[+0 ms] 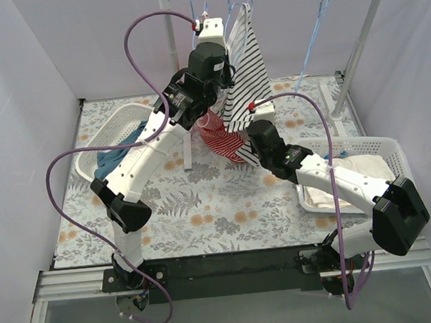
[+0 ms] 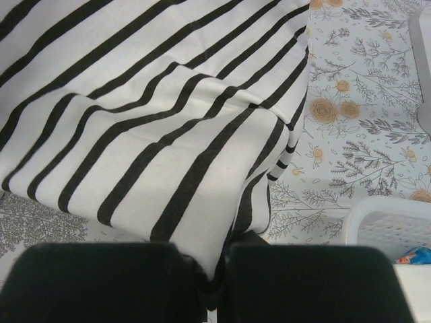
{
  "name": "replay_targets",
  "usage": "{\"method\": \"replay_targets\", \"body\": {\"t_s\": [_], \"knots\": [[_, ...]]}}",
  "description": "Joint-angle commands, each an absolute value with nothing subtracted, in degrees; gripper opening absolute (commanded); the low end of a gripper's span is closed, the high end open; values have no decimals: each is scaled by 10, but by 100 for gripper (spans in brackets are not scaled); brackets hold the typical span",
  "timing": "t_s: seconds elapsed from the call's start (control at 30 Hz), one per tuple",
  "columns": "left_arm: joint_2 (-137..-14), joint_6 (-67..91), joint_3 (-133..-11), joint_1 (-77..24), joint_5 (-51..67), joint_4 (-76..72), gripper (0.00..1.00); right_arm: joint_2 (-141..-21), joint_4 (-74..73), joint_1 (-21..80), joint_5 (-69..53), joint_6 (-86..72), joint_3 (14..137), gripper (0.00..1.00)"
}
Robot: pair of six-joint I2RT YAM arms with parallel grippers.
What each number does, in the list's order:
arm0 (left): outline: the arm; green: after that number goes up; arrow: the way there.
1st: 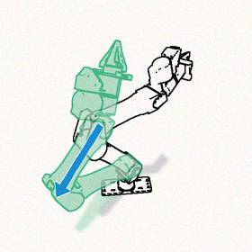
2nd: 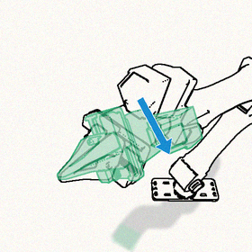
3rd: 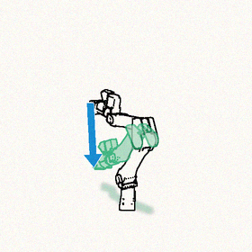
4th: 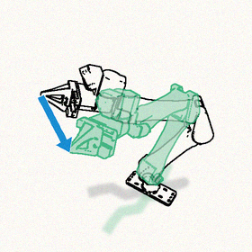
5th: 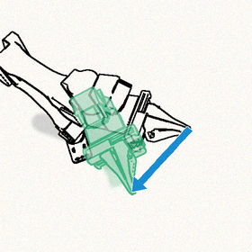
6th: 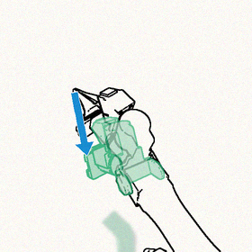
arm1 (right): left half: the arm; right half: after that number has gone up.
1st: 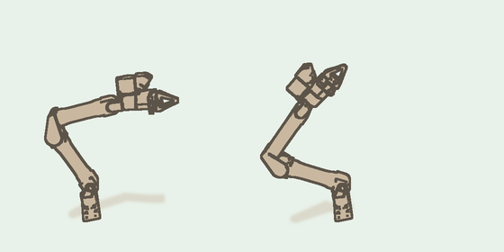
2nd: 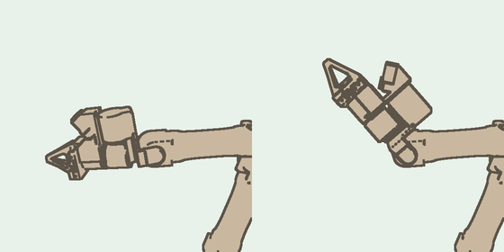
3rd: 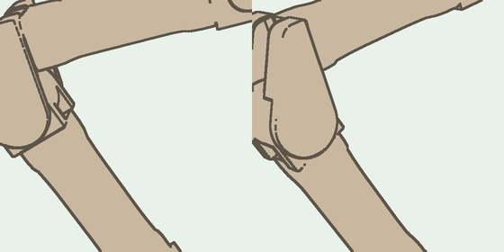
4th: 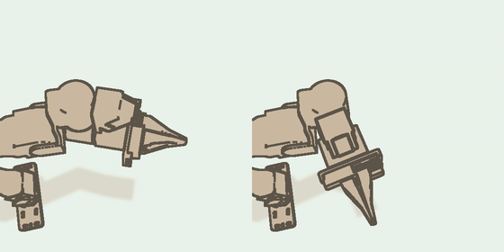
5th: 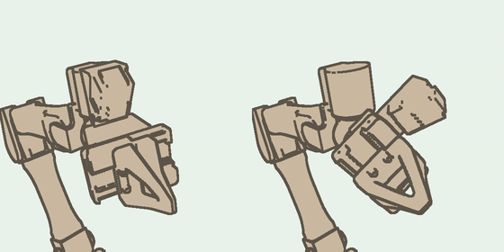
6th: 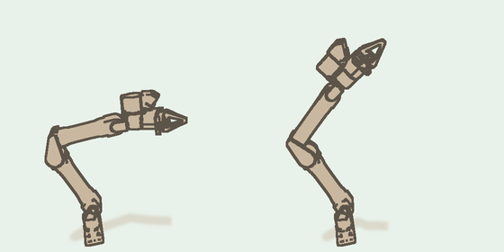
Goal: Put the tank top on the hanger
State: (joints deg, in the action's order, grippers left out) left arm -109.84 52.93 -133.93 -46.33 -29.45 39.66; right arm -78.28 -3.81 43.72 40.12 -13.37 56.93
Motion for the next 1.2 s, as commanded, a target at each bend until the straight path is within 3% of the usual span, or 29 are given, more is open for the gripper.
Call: {"method": "replay_targets", "body": {"t_s": [0.0,0.2,0.3,0.33,0.43,0.47,0.53,0.57,0.77,0.83,1.0,1.17], "knots": [[-1099,533,-1340,-452,-265,370,1,-787,-39,435,398,-142,600,1],[-1085,537,-1304,-450,-245,374,10,-786,-54,435,389,-143,602,1],[-1070,541,-1289,-450,-237,373,21,-784,-64,435,383,-147,605,1],[-1065,542,-1287,-450,-230,373,31,-781,-67,435,381,-146,605,1],[-1043,540,-1283,-450,-212,369,40,-770,-70,435,374,-147,604,2],[-1039,539,-1283,-450,-208,370,50,-767,-71,435,373,-146,606,2],[-1023,538,-1283,-450,-192,373,57,-759,-77,434,366,-149,606,3],[-1017,538,-1281,-450,-182,377,66,-756,-78,435,365,-149,607,6],[-948,550,-1240,-450,-108,367,87,-739,-81,435,357,-154,602,23],[-918,556,-1218,-450,-91,363,98,-744,-82,434,367,-150,605,27],[-850,578,-1166,-450,-44,355,98,-770,-98,425,366,-146,629,39],[-756,598,-1049,-450,-53,341,98,-765,-112,425,275,-149,617,57]]}}
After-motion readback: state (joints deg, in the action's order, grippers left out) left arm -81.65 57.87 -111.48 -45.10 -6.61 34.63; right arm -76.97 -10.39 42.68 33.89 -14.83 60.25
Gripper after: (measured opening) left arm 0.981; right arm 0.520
